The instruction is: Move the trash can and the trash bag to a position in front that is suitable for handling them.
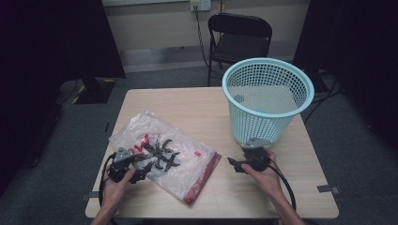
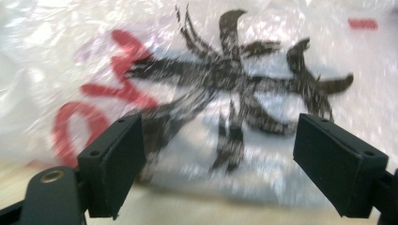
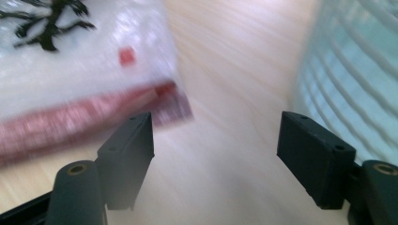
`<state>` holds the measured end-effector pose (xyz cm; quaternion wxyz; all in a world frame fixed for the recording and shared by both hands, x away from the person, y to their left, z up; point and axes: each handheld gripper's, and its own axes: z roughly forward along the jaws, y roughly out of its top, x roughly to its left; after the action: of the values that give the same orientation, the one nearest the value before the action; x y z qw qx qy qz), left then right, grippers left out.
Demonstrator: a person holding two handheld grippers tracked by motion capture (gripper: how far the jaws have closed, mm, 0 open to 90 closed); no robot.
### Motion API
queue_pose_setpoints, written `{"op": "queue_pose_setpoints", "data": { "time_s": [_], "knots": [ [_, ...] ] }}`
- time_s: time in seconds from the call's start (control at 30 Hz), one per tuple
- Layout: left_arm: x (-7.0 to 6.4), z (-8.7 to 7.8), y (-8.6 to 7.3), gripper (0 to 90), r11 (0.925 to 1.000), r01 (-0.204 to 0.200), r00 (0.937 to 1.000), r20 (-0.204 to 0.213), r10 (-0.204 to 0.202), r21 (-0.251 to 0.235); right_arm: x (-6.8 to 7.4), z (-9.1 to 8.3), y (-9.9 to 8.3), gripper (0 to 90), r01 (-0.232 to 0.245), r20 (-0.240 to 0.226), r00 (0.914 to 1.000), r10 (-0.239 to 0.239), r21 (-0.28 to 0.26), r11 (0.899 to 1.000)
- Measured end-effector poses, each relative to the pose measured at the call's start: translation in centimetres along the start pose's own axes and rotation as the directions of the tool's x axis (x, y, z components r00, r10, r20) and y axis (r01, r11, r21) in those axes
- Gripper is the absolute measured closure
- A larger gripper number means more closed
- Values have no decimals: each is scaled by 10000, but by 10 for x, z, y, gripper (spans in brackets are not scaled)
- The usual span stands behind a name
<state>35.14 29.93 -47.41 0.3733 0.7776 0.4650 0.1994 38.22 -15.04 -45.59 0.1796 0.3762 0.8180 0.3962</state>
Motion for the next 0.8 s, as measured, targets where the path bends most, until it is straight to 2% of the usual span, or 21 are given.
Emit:
{"op": "queue_pose_setpoints", "data": {
  "time_s": [0.07, 0.13, 0.17, 0.23, 0.27, 0.33, 0.4, 0.43, 0.47, 0.5, 0.6, 0.67, 0.73, 0.8],
  "knots": [
    [5, -8, -7, 159, 9995, 265, 9987, 435, -259, -150, 7, 13, 14, 270, 338, -211, 9992, -340, -95, 9994],
    [9, -13, -13, 164, 9963, 847, 9937, 745, -836, -115, 14, 34, 32, 270, 632, -414, 9971, -635, -74, 9980],
    [10, -15, -16, 164, 9954, 953, 9936, 605, -951, -8, 14, 34, 32, 270, 632, -414, 9971, -635, -74, 9980],
    [12, -17, -22, 169, 9951, 977, 9942, 433, -982, 123, 15, 48, 40, 270, 452, -705, 9964, -461, -142, 9989],
    [13, -14, -25, 175, 9930, 1100, 9926, 461, -1119, 428, 15, 55, 42, 270, 400, -802, 9959, -413, -178, 9990],
    [14, -9, -27, 189, 9913, 1126, 9922, 456, -1158, 681, 17, 72, 45, 271, 502, -783, 9957, -499, 14, 9987],
    [15, -3, -26, 183, 9910, 1161, 9916, 495, -1196, 671, 16, 81, 43, 273, 392, -865, 9955, -375, 182, 9991],
    [16, -1, -23, 193, 9907, 1162, 9919, 427, -1194, 705, 15, 91, 39, 282, 157, -1008, 9948, -114, 419, 9990],
    [16, 2, -21, 193, 9899, 1222, 9906, 534, -1261, 713, 15, 91, 39, 282, 157, -1008, 9948, -114, 419, 9990],
    [16, 4, -19, 194, 9897, 1222, 9903, 572, -1266, 743, 15, 98, 34, 290, 134, -1080, 9941, -60, 684, 9976],
    [16, 11, -14, 197, 9935, 862, 9957, 262, -883, 741, 17, 101, 31, 313, 153, -1134, 9935, -66, 761, 9970],
    [19, 16, -10, 200, 9934, 927, 9953, 221, -944, 669, 20, 101, 30, 318, 227, -1192, 9928, -146, 674, 9975],
    [24, 22, -5, 205, 9922, 1096, 9933, 300, -1115, 590, 25, 101, 30, 347, 372, -1510, 9882, -260, 714, 9968],
    [27, 28, 0, 220, 9948, 812, 9963, 226, -827, 621, 32, 98, 30, 364, 648, -1748, 9833, -500, 802, 9947]
  ]
}}
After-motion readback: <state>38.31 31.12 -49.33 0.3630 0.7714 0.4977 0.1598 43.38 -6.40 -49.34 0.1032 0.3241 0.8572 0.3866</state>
